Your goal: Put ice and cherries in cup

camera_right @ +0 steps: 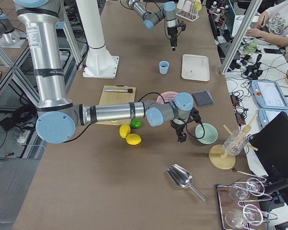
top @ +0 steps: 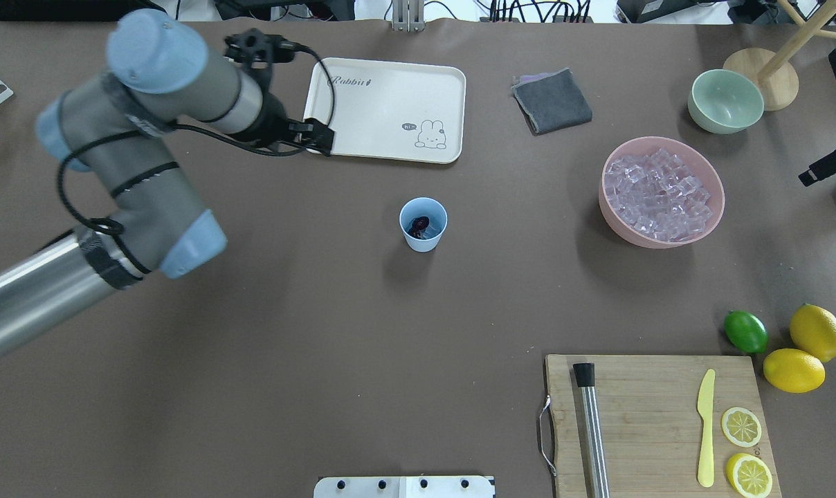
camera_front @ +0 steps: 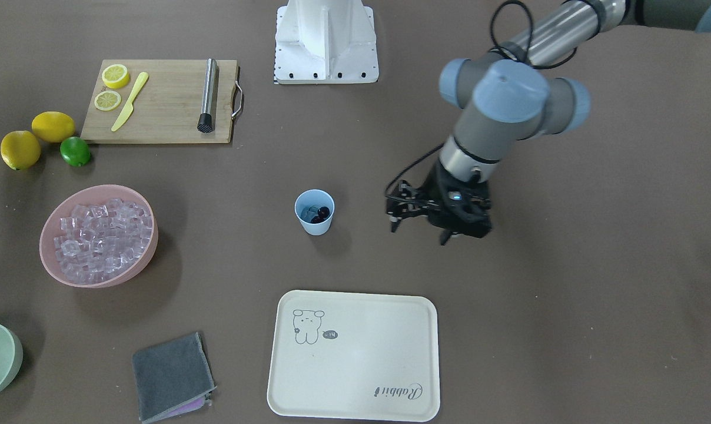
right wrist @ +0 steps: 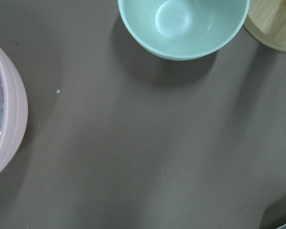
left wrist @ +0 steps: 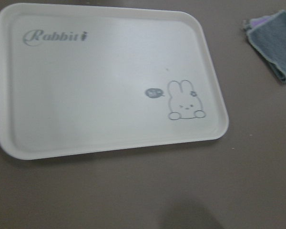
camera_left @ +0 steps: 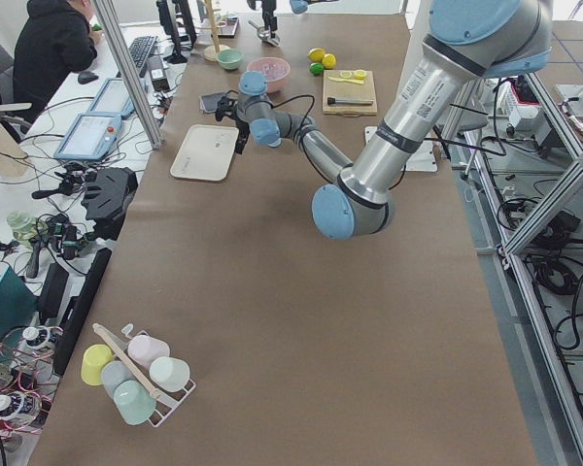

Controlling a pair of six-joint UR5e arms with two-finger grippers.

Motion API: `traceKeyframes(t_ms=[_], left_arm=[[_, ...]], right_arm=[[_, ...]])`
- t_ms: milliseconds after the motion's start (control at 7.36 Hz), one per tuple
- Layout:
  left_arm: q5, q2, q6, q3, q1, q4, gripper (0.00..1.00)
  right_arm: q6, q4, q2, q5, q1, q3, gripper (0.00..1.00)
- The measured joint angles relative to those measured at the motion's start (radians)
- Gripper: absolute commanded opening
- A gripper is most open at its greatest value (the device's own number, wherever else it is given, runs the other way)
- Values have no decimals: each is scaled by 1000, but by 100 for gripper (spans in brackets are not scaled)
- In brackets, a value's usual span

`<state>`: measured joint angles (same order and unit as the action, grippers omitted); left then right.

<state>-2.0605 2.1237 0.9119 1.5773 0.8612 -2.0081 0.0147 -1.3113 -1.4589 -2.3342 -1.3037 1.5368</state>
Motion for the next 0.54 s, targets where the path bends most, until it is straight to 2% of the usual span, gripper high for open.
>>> traceKeyframes(t_ms=[272,543], left_arm=[[-152,-188,-174,59,208,9,97],[-248,-289,-329,62,408,61,97]], right_arm=[[0,1,-14,1,-8,7,99],[0,1,-25,2,-23,11,99]])
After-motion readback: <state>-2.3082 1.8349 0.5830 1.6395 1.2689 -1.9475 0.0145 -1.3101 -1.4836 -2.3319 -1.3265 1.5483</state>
